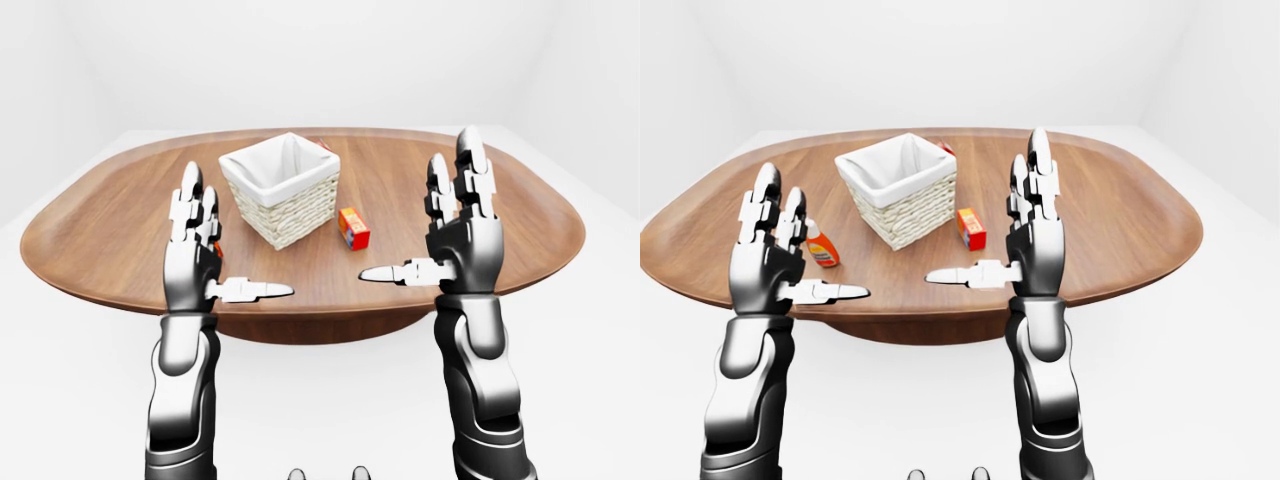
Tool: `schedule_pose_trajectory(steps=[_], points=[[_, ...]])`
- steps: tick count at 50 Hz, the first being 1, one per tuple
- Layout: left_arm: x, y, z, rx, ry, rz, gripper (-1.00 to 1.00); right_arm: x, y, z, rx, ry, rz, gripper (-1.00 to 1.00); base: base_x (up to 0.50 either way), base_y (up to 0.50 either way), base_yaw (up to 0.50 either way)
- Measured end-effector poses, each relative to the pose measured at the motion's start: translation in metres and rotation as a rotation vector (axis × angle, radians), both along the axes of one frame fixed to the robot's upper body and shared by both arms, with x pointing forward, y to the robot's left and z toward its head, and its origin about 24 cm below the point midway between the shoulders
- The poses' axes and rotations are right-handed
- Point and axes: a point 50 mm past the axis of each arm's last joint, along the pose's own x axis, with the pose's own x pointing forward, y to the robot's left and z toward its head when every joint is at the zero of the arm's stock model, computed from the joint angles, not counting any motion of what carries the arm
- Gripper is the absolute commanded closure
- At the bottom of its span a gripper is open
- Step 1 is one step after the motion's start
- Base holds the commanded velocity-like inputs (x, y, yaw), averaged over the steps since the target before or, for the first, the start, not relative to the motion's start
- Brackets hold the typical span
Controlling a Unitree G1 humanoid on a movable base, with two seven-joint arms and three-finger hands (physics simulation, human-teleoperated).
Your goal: Pick up the butter and put it in the basket.
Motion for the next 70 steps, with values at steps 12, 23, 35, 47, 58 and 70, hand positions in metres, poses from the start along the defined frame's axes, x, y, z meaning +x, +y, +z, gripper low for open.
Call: schedule_pose_trajectory(steps=[12,23,35,47,58,70], points=[[-0.0006,-0.0008,0.005,0.002,-0.022,-0.004,-1.0,-0.001,0.0018,0.0028,0.003,-0.013,0.007,-1.0,0.24,0.12,0.0],[-0.001,-0.0012,0.0054,0.003,-0.024,-0.005,-1.0,-0.0018,0.0014,0.003,0.004,-0.015,0.01,-1.0,0.25,0.1,0.0],[-0.0012,-0.0015,0.005,0.002,-0.023,-0.006,-1.0,-0.0029,0.0003,0.0017,0.002,-0.011,0.013,-1.0,0.26,0.08,0.0],[-0.0014,-0.0018,0.0046,0.002,-0.022,-0.007,-1.0,-0.003,0.0009,0.0011,0.001,-0.009,0.014,-1.0,0.26,0.08,0.0],[-0.0018,-0.0021,0.0035,0.0,-0.017,-0.007,-1.0,-0.0034,0.0014,0.0003,-0.002,-0.006,0.016,-1.0,0.26,0.08,0.0],[-0.0021,-0.0021,0.0033,-0.001,-0.017,-0.007,-1.0,-0.0038,0.0022,0.0012,-0.003,-0.011,0.017,-1.0,0.26,0.08,0.0]])
